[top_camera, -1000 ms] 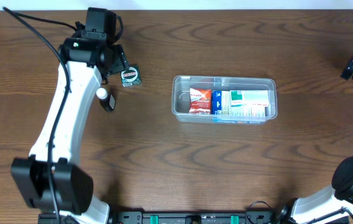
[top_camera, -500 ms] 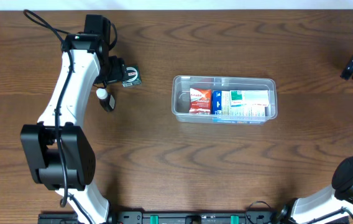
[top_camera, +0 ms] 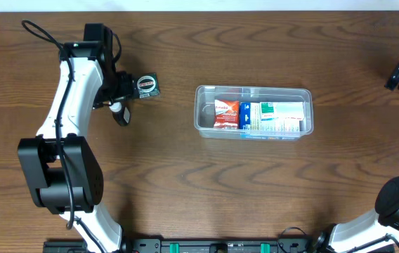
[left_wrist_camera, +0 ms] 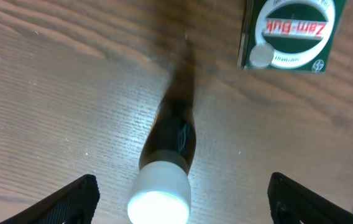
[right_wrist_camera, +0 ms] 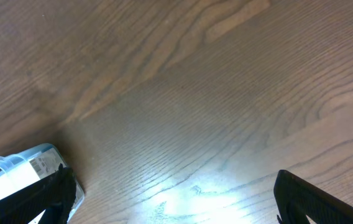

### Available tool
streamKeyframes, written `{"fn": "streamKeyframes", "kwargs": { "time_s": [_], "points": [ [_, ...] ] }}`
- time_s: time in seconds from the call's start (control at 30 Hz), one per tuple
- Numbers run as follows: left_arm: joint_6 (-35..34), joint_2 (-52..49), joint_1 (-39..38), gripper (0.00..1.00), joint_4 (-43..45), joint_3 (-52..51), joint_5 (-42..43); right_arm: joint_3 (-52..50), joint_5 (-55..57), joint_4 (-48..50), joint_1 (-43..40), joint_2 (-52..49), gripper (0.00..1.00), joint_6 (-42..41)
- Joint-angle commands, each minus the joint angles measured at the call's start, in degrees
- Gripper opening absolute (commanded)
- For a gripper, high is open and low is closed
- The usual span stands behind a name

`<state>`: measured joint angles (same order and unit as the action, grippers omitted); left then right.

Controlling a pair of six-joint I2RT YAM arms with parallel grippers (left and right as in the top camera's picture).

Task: Pack container
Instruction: 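Lower left gripper around the bottle's white cap and grasp it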

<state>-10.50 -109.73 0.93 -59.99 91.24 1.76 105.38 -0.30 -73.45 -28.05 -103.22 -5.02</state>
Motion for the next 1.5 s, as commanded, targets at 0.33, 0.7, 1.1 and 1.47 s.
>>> {"fn": "streamKeyframes", "kwargs": {
  "time_s": [0.33,0.7,1.1,1.47],
  "points": [
    [0.66,-0.59,0.13,0.67,1.05,-2.32,0.81,0.72,-0.15,-0.02,-0.17,0.90,0.99,-0.72],
    [0.92,-0.59,0.13,0.60,1.11,-2.32,0.15,0.72,-0.15,-0.02,-0.17,0.90,0.99,-0.70],
    [1.09,-0.59,0.13,0.56,0.87,-2.32,-2.60,0.72,-0.15,-0.02,-0.17,0.90,0.99,-0.72],
    [1.09,-0.76,0.13,0.52,0.87,-2.32,-2.62,0.72,-0.15,-0.02,-0.17,0.90,0.99,-0.72]
  ]
}}
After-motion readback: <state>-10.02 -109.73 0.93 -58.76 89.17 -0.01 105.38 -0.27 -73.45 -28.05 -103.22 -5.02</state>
